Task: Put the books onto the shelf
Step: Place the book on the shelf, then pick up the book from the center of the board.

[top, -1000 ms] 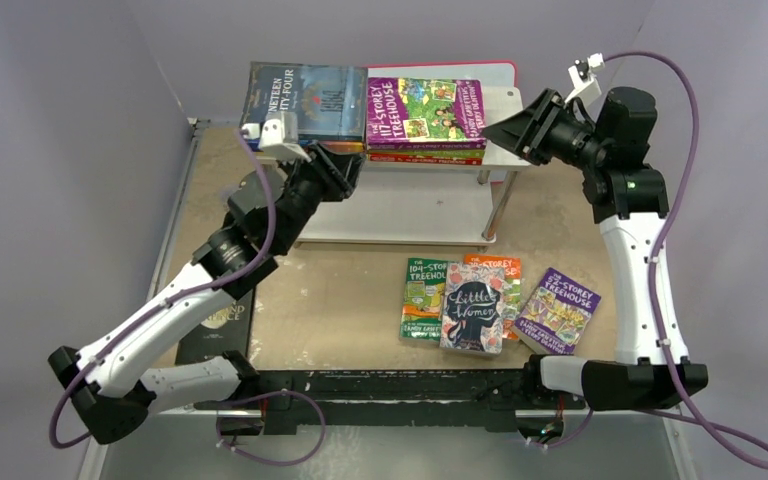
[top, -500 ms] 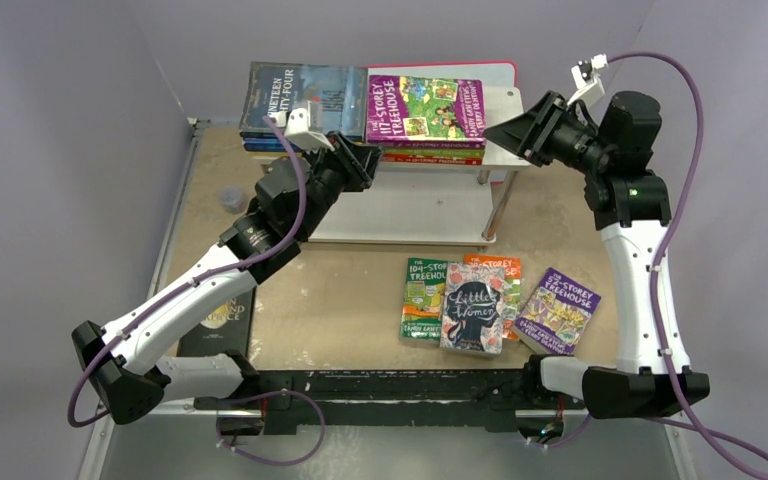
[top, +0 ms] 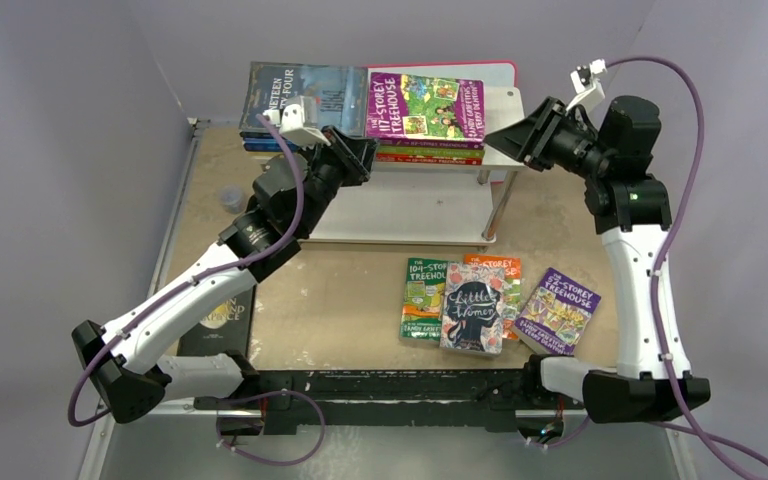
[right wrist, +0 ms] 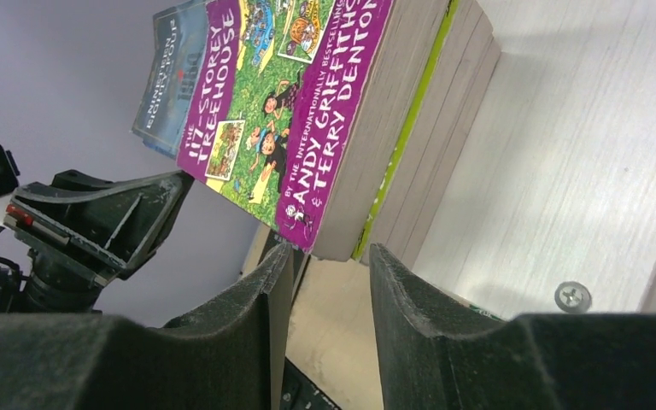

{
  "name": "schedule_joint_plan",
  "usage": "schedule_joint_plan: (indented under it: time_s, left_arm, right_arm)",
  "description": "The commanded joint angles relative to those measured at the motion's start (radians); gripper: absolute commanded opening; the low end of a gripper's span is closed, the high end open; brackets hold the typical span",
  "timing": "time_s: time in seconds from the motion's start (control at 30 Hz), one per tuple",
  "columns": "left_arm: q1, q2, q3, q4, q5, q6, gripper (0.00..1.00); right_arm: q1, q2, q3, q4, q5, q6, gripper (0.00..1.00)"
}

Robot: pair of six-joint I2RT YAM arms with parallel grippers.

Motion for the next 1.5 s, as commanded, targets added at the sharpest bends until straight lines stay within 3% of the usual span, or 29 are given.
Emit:
schedule_joint_plan:
  time_s: [0.0,0.23,0.37,0.53,0.77,0.83,1.03,1.27,1.47]
  left_arm:
    - [0.003,-0.037,0.039,0.016,0.035,0.0,0.14]
    - [0.002,-0.175,-0.137,-0.071,0.266,0.011,0.35]
    - [0.002,-0.257,-0.274,-0.149,0.28,-0.017,0.43]
    - [0.002,-0.3,-0.4,-0.183,0.295,-0.042,0.49]
    - [0.002,-0.26,-0.524,-0.133,0.323,-0.1,0.63]
    - [0.003,-0.243,-0.56,-0.094,0.33,-0.127,0.69]
    - [0.002,-0.179,-0.66,0.035,0.32,-0.215,0.71]
    - [0.002,-0.1,-0.729,0.128,0.312,-0.317,0.71]
    - [0.002,-0.045,-0.749,0.18,0.328,-0.358,0.7]
  right_arm:
    - [0.005,-0.075,0.007,-0.053,0.058,-0.069,0.41]
    - [0.005,-0.245,-0.089,-0.201,0.361,-0.131,0.47]
    - [0.006,-0.322,-0.23,-0.261,0.573,-0.122,0.51]
    - [0.005,-0.379,-0.407,-0.289,0.68,-0.055,0.56]
    - [0.006,-0.363,-0.646,-0.247,0.654,-0.028,0.76]
    - [0.005,-0.353,-0.713,-0.206,0.607,-0.028,0.79]
    - [0.005,-0.316,-0.893,-0.096,0.482,0.0,0.82]
    - [0.006,-0.197,-1.026,0.118,0.298,0.005,0.77]
    - [0.005,-0.166,-1.071,0.169,0.29,-0.02,0.43]
